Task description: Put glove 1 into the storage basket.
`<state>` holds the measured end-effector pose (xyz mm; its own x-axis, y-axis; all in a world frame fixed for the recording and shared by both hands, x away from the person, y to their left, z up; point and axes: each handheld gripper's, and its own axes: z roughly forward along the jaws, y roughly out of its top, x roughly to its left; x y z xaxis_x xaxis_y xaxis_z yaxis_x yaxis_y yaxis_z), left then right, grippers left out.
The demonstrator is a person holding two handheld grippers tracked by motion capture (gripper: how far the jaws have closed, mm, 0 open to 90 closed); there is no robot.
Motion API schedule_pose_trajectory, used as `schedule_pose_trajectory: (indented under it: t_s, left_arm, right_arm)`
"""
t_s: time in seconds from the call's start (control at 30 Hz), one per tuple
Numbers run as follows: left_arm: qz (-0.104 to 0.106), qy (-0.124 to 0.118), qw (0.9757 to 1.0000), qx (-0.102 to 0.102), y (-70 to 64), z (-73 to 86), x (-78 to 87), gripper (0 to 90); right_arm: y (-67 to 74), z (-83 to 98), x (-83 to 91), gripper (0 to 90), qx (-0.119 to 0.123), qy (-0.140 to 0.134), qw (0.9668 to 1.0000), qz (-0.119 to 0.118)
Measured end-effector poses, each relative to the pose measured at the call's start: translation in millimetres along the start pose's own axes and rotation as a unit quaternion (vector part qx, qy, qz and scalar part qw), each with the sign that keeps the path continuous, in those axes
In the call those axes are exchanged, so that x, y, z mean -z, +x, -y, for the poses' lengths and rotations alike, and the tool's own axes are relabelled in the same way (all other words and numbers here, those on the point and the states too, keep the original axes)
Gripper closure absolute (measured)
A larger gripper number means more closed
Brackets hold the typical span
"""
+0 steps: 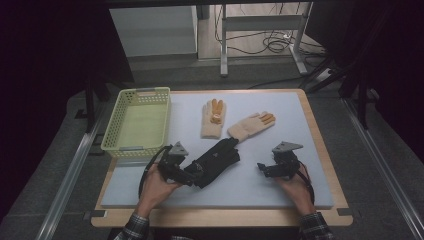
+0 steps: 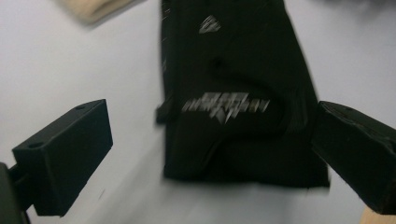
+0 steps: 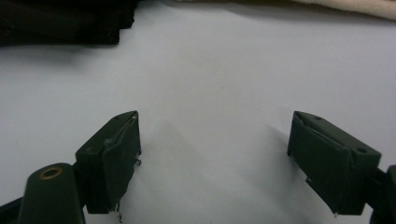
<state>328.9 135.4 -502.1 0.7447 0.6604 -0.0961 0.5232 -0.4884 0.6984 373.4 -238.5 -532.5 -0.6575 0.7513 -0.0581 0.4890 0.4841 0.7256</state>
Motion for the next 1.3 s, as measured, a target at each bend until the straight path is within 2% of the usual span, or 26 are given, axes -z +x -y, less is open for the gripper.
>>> schedule_pose_trajectory:
  t_s: [0.2, 0.23, 0.4, 0.53, 0.67, 0.8, 0.93, 1.03, 1.07, 1.3]
  left_arm:
    - [0.007, 0.02, 0.9998, -0.006, -12.4, -22.6, -31.3, 0.0]
    - [-0.001, 0.03, 0.9995, -0.01, -16.1, -26.0, -41.7, 0.0]
    - [-0.02, 0.05, 0.9985, -0.011, -14.3, -27.1, -57.6, 0.0]
    - [-0.017, 0.071, 0.9974, -0.002, -10.0, -24.2, -69.9, 0.0]
    - [-0.023, 0.069, 0.9973, 0.004, -12.5, -23.8, -71.4, 0.0]
    - [-0.037, 0.074, 0.9965, -0.011, -21.9, -24.0, -73.5, 0.0]
    - [-0.031, 0.081, 0.9962, -0.007, -19.9, -25.6, -74.0, 0.8]
    - [-0.038, 0.092, 0.995, 0.003, -20.1, -29.5, -72.1, 8.5]
    - [-0.04, 0.093, 0.9949, 0.007, -18.9, -30.3, -70.7, 8.5]
    - [-0.049, 0.08, 0.9953, 0.024, -5.9, -28.6, -60.4, 42.1]
  right_arm:
    - [0.6, 0.2, 0.1, 17.1, 0.002, -0.001, 1.0, 0.002]
    - [0.6, 0.2, 0.2, 17.1, 0.002, -0.001, 1.0, 0.002]
    - [1.0, 0.3, 0.2, 17.1, 0.004, -0.002, 1.0, 0.003]
    - [0.9, 0.3, 0.2, 17.1, 0.004, -0.002, 1.0, 0.003]
    - [1.0, 0.3, 0.2, 17.1, 0.004, -0.002, 1.0, 0.003]
    - [0.9, 0.3, 0.1, 17.1, 0.004, -0.001, 1.0, 0.003]
    - [1.1, 0.3, 0.2, 17.1, 0.004, -0.001, 1.0, 0.003]
    - [1.4, 0.3, 0.2, 17.1, 0.005, -0.002, 1.0, 0.004]
    - [1.3, 0.3, 0.2, 17.1, 0.005, -0.002, 1.0, 0.004]
    - [1.9, 0.4, 0.4, 17.1, 0.007, -0.003, 1.0, 0.006]
